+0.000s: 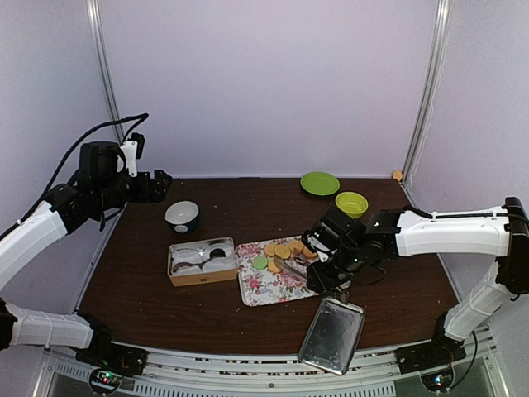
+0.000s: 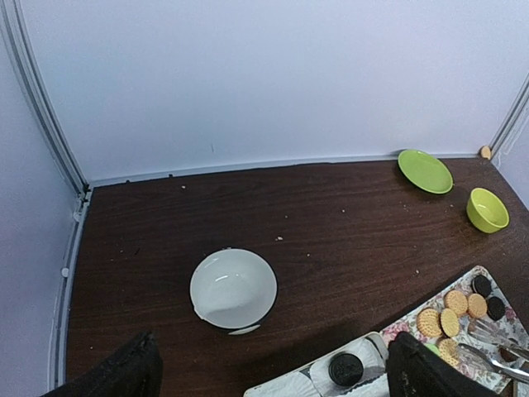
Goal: Pack the cookies
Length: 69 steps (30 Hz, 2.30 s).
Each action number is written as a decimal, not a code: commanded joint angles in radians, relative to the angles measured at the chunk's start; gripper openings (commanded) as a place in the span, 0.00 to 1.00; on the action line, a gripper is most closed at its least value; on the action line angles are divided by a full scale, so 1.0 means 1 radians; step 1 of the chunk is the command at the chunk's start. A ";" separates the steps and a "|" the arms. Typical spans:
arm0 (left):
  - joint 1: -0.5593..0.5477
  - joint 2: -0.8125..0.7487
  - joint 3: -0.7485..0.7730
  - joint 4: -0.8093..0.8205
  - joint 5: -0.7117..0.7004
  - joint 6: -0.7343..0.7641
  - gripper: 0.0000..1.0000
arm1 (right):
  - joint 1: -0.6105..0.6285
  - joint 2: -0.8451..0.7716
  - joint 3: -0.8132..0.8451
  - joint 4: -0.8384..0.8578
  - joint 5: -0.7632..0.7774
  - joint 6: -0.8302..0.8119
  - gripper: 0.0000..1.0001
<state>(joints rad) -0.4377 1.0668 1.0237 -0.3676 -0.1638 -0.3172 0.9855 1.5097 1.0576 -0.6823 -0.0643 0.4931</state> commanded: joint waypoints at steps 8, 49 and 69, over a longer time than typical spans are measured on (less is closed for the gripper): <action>0.005 0.001 0.027 0.042 0.016 -0.008 0.97 | -0.004 0.029 0.046 0.027 -0.042 -0.007 0.48; 0.004 -0.014 0.028 0.042 0.030 -0.011 0.97 | -0.001 0.085 0.094 -0.020 -0.034 0.012 0.50; 0.004 -0.019 0.028 0.042 0.037 -0.014 0.97 | 0.010 0.113 0.122 -0.033 -0.029 0.006 0.40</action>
<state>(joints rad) -0.4377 1.0641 1.0237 -0.3676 -0.1387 -0.3237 0.9890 1.6241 1.1561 -0.7074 -0.1223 0.5003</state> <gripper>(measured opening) 0.973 0.414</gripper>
